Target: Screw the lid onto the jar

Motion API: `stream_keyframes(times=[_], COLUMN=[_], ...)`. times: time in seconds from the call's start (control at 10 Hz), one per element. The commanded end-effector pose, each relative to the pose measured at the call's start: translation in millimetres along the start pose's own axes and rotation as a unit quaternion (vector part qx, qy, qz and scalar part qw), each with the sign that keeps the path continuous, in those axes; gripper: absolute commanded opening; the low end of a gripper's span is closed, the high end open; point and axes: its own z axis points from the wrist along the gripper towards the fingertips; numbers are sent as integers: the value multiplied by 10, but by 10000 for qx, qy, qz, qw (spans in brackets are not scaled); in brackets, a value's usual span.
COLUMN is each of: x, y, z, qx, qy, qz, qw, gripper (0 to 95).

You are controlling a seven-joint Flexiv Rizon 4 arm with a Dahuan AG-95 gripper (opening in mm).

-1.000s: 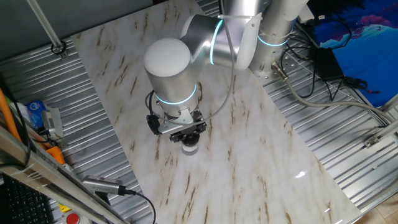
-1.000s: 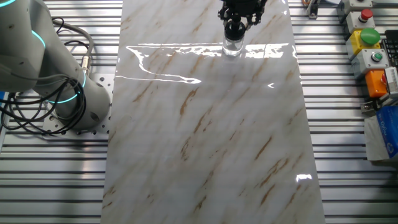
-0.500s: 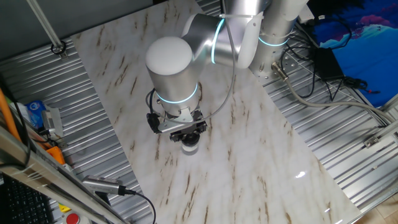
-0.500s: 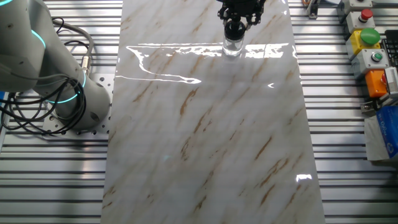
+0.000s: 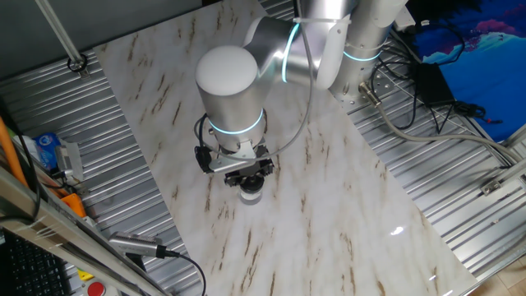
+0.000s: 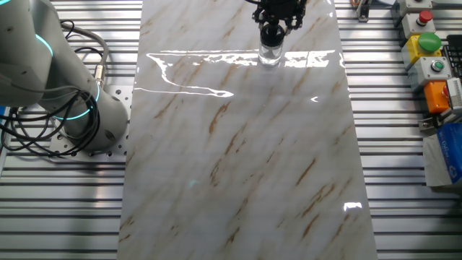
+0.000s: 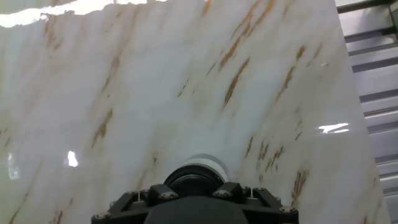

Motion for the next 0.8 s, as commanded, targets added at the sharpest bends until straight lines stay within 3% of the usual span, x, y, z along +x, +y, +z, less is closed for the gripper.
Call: stream_keyframes(times=[0.1,0.8], x=[4,6], y=[-5,-7], z=[19,22], qx=[4,152], qy=[6,-43], qz=[17,331], qw=[10000,9993], gripper=[0,0])
